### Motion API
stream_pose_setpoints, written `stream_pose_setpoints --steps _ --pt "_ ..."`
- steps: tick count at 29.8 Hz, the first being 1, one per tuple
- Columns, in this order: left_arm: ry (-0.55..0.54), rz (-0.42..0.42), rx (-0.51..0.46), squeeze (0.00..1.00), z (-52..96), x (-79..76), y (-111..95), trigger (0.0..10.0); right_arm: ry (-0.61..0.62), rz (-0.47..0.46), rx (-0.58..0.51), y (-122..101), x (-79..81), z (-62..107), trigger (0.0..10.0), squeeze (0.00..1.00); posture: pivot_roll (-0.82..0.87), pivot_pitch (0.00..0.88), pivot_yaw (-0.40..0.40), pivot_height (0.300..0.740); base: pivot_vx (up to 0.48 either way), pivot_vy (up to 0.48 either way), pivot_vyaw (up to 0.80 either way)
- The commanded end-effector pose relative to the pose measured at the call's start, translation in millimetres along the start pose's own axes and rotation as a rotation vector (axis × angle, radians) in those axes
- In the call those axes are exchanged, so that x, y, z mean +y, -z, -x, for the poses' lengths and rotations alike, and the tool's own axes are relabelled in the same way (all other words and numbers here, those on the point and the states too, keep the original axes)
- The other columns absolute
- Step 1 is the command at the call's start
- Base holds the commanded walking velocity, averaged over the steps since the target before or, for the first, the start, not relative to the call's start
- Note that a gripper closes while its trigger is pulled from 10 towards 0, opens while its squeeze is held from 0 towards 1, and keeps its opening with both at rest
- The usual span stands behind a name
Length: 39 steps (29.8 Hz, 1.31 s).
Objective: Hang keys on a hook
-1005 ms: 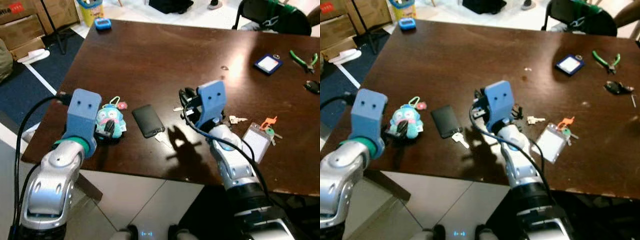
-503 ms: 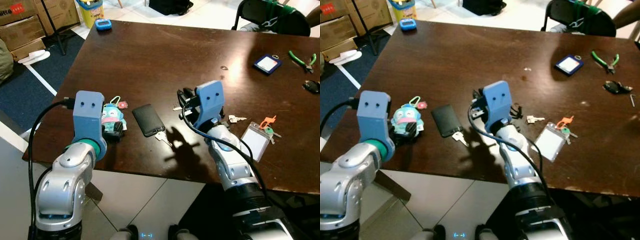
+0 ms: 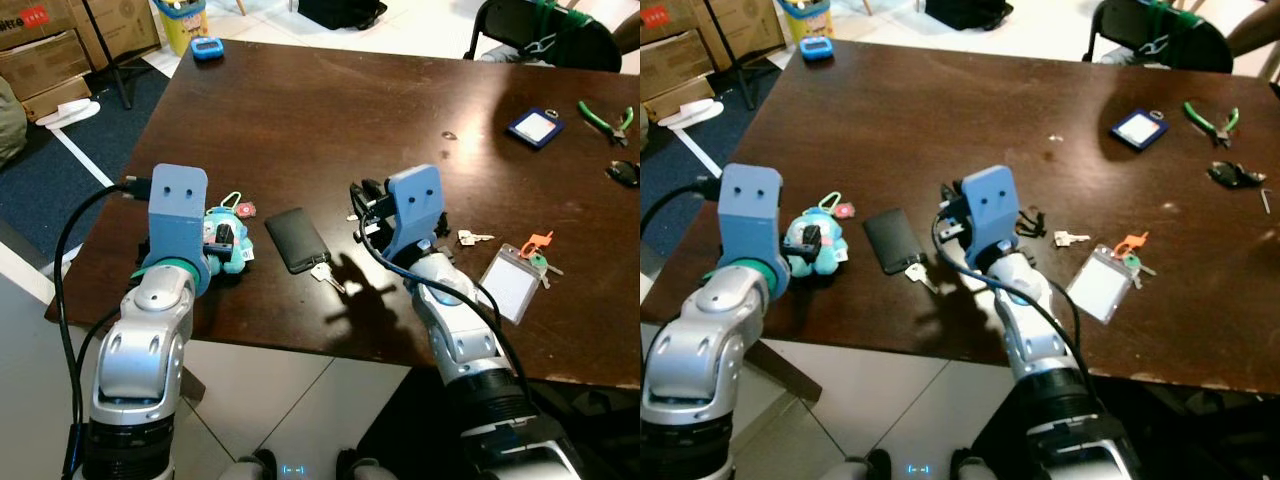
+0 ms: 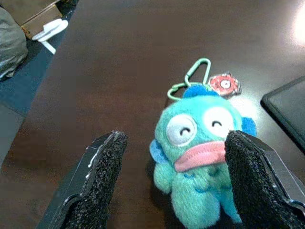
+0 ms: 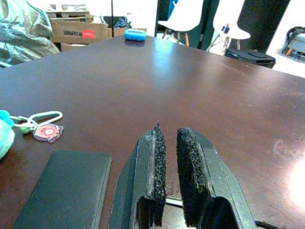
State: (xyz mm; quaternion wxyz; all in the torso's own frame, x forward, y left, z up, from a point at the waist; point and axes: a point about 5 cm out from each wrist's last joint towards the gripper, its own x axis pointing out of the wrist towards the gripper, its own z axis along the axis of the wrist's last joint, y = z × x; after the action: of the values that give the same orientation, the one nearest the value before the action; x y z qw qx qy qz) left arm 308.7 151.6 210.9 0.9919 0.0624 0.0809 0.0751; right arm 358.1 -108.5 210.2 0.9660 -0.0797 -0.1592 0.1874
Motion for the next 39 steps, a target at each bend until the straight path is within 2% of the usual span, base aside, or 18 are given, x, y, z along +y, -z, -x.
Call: stream_pose_setpoints --steps 1,11,14,16,17,19,20,33,39 --pt "-0.013 -0.01 0.037 0.0 -0.8 0.0 10 10.0 0.0 -0.012 0.017 5 1.5 3.4 10.0 0.0 0.01 0.204 0.106 0.74 0.0 0.0 0.0" --pt "-0.003 0.021 0.134 0.0 -13.8 -19.3 33 10.0 -0.011 -0.018 0.02 6 5.3 1.7 10.0 0.0 0.02 0.212 0.1 0.74 0.0 0.0 0.0" --pt "-0.003 0.015 0.162 0.0 -19.1 -28.2 42 10.0 -0.011 -0.017 0.022 6 5.1 2.0 10.0 0.0 0.01 0.213 0.101 0.74 0.0 0.0 0.0" --pt "-0.013 -0.033 0.169 0.0 -23.3 -34.1 52 9.7 -0.013 -0.018 0.023 6 6.3 2.1 10.0 0.0 0.01 0.217 0.1 0.74 0.0 0.0 0.0" --pt "-0.018 -0.048 0.17 0.0 -24.3 -35.2 55 1.5 -0.013 -0.018 0.022 6 6.9 2.2 10.0 0.0 0.01 0.217 0.1 0.74 0.0 0.0 0.0" --pt "-0.024 -0.048 0.168 0.0 -24.8 -35.3 55 1.5 -0.014 -0.017 0.022 6 7.2 2.3 10.0 0.0 0.01 0.217 0.101 0.74 0.0 0.0 0.0" --pt "-0.03 -0.043 0.157 0.0 -24.8 -34.3 53 0.0 -0.013 -0.016 0.021 5 6.6 2.6 10.0 0.0 0.01 0.217 0.101 0.74 0.0 0.0 0.0" --pt "-0.04 0.021 0.099 0.0 -22.2 -27.7 41 0.0 -0.013 -0.013 0.021 5 5.7 2.1 10.0 0.0 0.01 0.213 0.093 0.74 0.0 0.0 0.0" --pt "-0.022 0.067 0.007 0.0 -15.5 -24.1 26 0.0 -0.016 -0.012 0.016 3 5.3 0.3 10.0 0.0 0.0 0.197 0.084 0.74 0.0 0.0 0.0"
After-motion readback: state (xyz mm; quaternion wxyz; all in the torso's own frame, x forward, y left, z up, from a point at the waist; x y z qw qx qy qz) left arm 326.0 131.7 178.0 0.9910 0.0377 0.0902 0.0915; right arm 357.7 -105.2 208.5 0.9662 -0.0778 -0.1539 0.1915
